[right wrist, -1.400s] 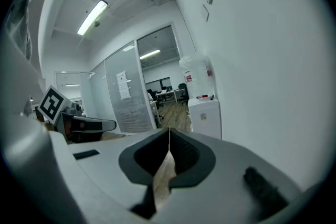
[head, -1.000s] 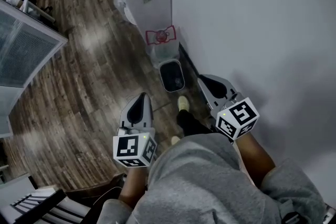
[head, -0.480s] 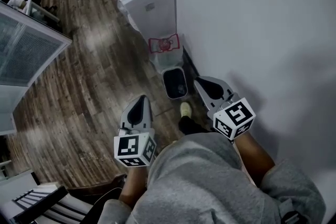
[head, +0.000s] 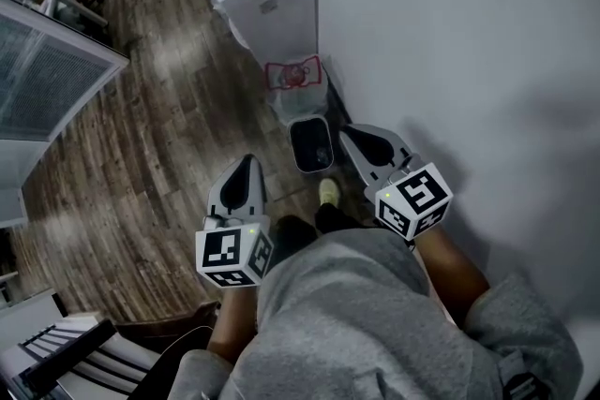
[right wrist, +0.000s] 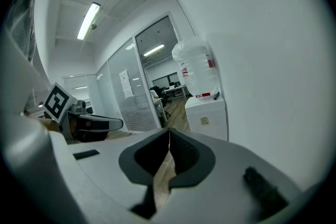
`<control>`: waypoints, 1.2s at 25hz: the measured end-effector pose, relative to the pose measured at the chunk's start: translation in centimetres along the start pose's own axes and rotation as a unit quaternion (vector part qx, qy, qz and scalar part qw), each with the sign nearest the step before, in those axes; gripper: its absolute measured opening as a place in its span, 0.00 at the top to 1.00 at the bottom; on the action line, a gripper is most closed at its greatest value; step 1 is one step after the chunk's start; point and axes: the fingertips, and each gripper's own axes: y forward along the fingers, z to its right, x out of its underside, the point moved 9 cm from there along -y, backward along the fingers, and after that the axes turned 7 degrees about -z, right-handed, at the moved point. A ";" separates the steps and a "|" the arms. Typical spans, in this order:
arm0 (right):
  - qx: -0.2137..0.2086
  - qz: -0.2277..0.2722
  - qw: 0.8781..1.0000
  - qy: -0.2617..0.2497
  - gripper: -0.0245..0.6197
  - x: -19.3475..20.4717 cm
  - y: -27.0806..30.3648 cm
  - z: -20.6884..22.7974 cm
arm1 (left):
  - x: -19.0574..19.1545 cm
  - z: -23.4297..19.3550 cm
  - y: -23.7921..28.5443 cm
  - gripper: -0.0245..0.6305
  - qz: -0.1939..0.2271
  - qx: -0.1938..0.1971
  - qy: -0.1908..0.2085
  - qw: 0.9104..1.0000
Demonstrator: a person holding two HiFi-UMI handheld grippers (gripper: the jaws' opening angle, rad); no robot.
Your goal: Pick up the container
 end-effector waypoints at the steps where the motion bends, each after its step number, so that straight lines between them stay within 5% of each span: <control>1: -0.001 0.000 1.000 0.001 0.92 0.0 0.1 0.1 | 0.1 0.0 0.0 0.94 -0.002 -0.001 0.000 1.000; 19: 0.020 -0.036 0.999 0.012 0.92 1.0 5.0 0.6 | 1.6 -4.3 3.9 0.94 -0.048 0.022 0.009 0.999; 30: 0.036 -0.087 0.995 0.025 0.92 3.3 8.9 1.7 | 3.8 -7.1 10.0 0.94 -0.100 0.082 0.015 0.992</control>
